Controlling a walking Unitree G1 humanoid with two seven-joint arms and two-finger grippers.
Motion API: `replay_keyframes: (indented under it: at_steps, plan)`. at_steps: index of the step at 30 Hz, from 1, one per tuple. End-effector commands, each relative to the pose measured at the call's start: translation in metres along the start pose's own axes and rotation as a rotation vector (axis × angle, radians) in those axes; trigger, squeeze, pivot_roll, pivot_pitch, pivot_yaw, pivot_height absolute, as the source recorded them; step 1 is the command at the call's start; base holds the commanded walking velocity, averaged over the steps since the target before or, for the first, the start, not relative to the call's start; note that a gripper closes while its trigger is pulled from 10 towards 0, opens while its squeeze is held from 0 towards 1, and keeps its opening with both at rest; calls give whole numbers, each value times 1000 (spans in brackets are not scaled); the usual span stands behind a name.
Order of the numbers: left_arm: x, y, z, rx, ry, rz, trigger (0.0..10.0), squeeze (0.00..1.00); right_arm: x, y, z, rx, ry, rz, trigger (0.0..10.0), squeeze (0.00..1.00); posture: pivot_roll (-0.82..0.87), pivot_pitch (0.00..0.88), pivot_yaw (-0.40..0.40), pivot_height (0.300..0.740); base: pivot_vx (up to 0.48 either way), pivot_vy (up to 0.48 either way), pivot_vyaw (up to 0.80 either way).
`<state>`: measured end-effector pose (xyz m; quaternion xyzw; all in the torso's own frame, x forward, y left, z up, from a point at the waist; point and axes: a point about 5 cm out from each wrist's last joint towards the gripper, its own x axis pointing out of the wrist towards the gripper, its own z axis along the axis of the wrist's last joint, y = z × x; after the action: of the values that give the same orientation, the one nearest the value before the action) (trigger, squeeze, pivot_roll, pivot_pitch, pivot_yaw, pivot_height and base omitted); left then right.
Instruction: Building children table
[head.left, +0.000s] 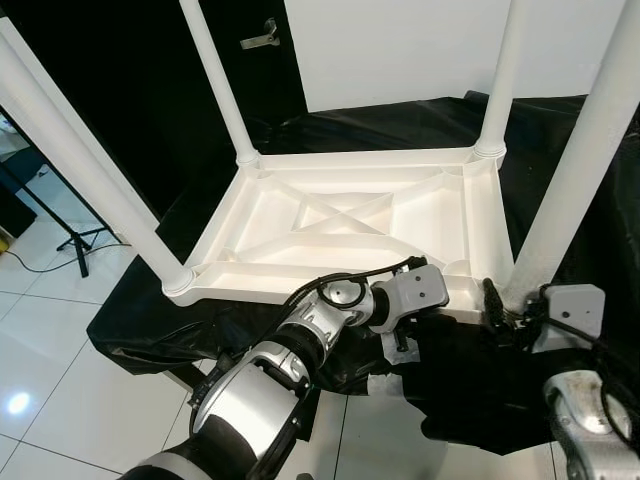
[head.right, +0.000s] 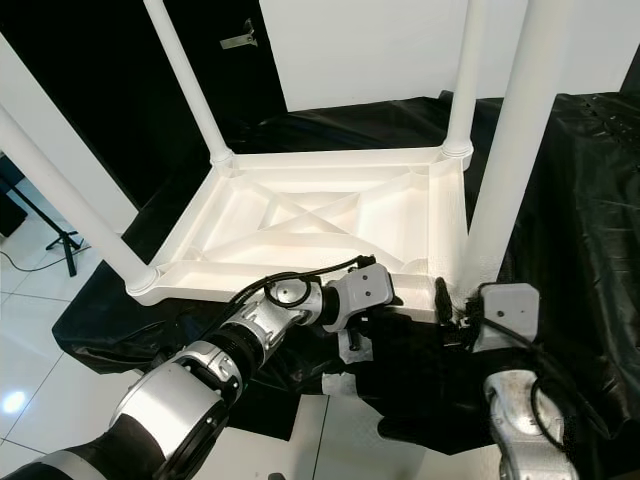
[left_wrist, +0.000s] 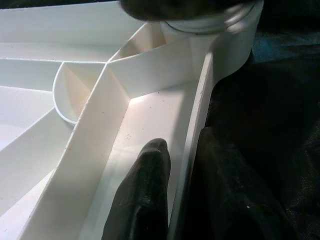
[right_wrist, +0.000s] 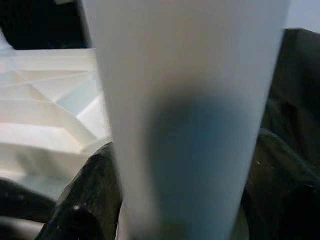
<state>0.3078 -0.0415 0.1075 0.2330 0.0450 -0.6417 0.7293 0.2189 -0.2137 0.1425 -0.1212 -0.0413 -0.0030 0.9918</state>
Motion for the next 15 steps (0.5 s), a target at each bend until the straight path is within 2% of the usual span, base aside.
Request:
replay_keyframes:
  at_steps: [1, 2, 3, 10, 11, 12, 15]
  plan:
    - [6, -11, -16, -62, 64, 42, 10000, 0, 0, 0, 0, 20, 7, 8, 10000, 0, -65, 0, 134, 740, 0, 0, 0]
    - [6, -11, -16, -60, 66, 41, 10000, 0, 1, -2, 3, 16, 4, 55, 10000, 0, -66, 0, 134, 740, 0, 0, 0]
    - [6, -11, -17, -59, 68, 41, 10000, 0, 1, -2, 4, 2, 24, 156, 10000, 0, -63, 0, 132, 740, 0, 0, 0]
    - [4, -11, -18, -60, 70, 45, 10000, 0, 1, -3, 4, 7, 64, 296, 10000, 0, -59, 0, 136, 740, 0, 0, 0]
    - [4, -11, -18, -61, 71, 46, 10000, 0, 1, -2, 5, 3, 63, 320, 6078, 0, -59, 0, 137, 740, 0, 0, 0]
    - [4, -11, -18, -60, 72, 45, 10000, 0, 1, -3, 6, -2, 62, 336, 0, 0, -59, 0, 138, 740, 0, 0, 0]
    - [4, -11, -19, -60, 74, 45, 10000, 0, 2, -6, 6, -15, 71, 344, 0, 0, -60, 0, 140, 740, 0, 0, 0]
